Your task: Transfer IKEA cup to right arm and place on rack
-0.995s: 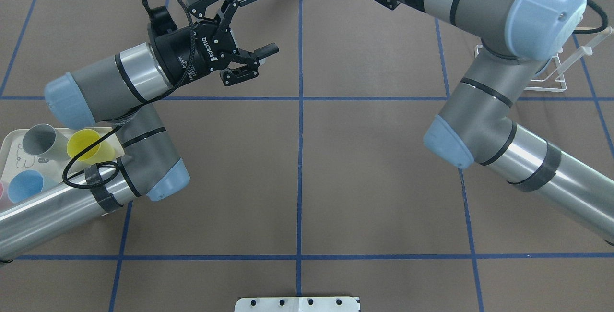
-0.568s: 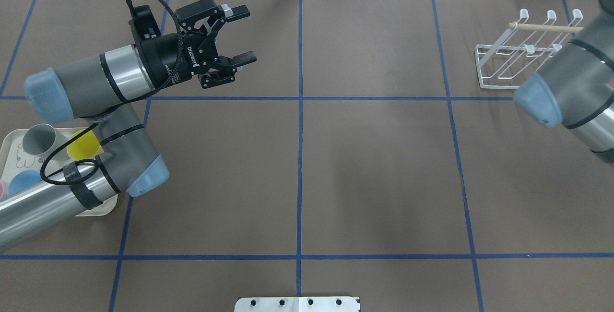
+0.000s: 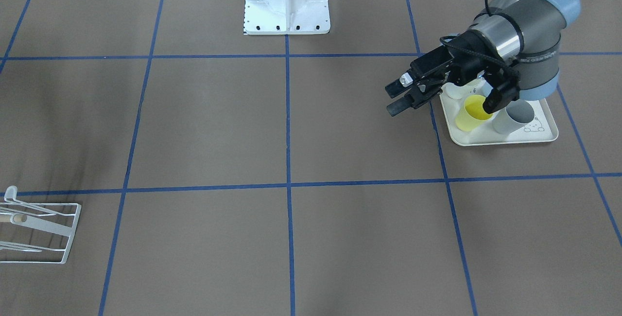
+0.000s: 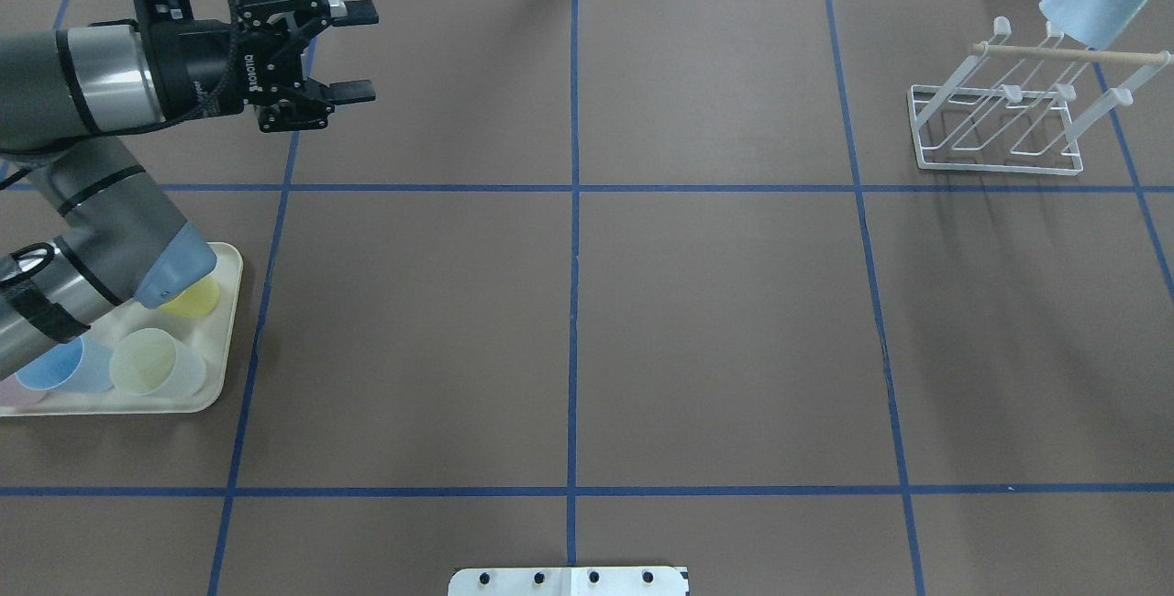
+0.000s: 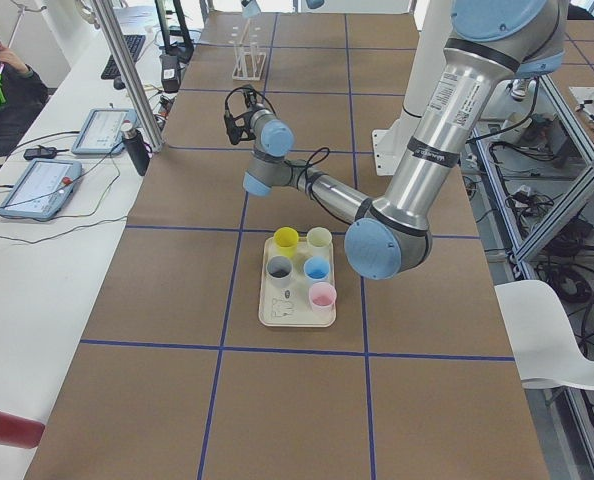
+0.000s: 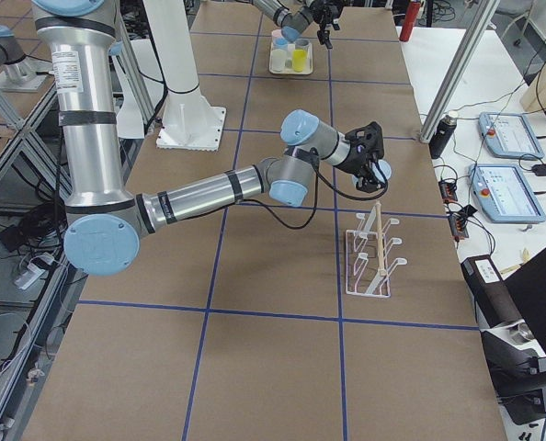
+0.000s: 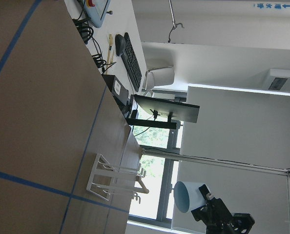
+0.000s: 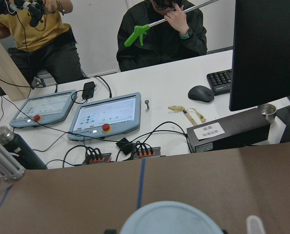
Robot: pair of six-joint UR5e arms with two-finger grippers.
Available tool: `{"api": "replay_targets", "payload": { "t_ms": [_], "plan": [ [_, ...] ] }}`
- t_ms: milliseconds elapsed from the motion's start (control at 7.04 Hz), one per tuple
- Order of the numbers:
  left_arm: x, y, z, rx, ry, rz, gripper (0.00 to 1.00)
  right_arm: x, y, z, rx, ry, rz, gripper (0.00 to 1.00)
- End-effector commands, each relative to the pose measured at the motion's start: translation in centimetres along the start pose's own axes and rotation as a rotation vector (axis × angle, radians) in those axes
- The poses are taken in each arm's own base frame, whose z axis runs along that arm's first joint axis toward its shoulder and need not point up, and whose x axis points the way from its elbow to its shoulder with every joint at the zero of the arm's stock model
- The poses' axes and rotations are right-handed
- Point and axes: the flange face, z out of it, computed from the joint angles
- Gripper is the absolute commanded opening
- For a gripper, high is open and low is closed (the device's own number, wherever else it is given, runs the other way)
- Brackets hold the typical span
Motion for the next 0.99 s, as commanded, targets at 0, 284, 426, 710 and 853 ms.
{"api": "replay_targets", "payload": {
  "t_ms": [0,284,426,710,853],
  "plan": [
    [-0.8,-0.3,-1.7,-0.004,-0.032,0.024,1.00,5.9,2.6,-0.8,0.027,0.186,-0.300,0.00],
    [-1.3,-0.4,-1.5,-0.002,-0.041,0.018,1.00,8.0,4.4,-0.1,0.004,0.241,-0.337,0.00],
    [-1.6,-0.4,-1.5,-0.001,-0.043,0.016,1.00,8.3,5.8,1.7,-0.031,0.241,-0.342,0.00],
    [-1.9,-0.4,-1.6,0.003,-0.047,0.014,1.00,7.4,7.1,2.7,-0.057,0.223,-0.353,0.00],
    [-2.0,-0.5,-1.6,0.005,-0.050,0.013,1.00,7.6,7.3,2.9,-0.062,0.224,-0.357,0.00]
  ]
}}
